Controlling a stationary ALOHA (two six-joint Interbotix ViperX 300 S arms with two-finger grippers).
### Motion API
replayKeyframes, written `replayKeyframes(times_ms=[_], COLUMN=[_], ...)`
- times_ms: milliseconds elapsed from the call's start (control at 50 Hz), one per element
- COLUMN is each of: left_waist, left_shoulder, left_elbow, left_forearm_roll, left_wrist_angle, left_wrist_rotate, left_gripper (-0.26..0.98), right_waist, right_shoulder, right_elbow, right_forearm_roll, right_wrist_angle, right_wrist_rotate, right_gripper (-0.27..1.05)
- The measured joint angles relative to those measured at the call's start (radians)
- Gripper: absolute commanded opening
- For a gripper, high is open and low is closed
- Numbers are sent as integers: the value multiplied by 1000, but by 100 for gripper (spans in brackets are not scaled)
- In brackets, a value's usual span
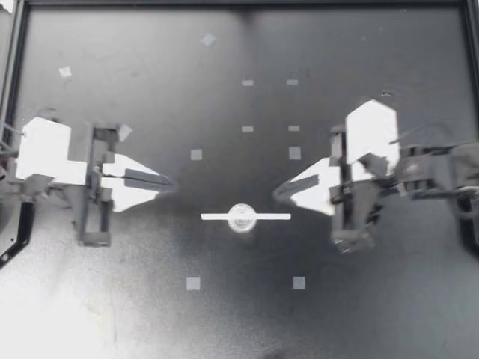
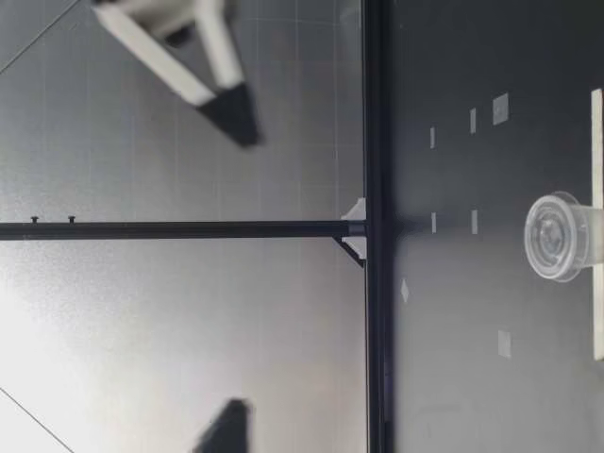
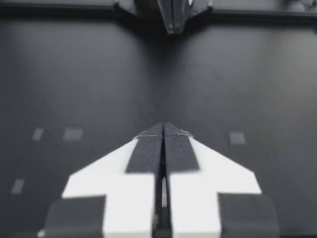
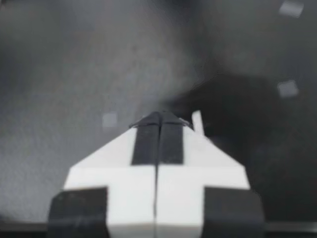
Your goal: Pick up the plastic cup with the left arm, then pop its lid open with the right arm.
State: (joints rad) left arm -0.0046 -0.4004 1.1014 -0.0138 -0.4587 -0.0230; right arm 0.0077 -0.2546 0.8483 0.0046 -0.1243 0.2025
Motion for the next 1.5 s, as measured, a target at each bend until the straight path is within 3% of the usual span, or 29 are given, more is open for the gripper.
replayKeyframes(times_ms=[240,520,620,1060,1500], left_waist=[0,0,0,0,-5], left_shoulder=[143,238,265,434,555], left_elbow=[-14,-35,-43,-104,-175], left_forearm_roll=[0,0,0,8,9], left_wrist_angle=[-29,-29,-31,-31,-28], left_wrist_rotate=[-34,-38,-40,12,11], left_gripper=[4,43,51,56,60], right_waist=[5,6,6,8,5], right_shoulder=[117,201,235,370,408], right_elbow=[-17,-43,-54,-118,-124], right_forearm_roll=[0,0,0,0,0], right_wrist_angle=[-2,-2,-3,-3,-3], right_wrist_rotate=[54,58,69,126,129], right_gripper=[-11,-11,-11,-11,-11])
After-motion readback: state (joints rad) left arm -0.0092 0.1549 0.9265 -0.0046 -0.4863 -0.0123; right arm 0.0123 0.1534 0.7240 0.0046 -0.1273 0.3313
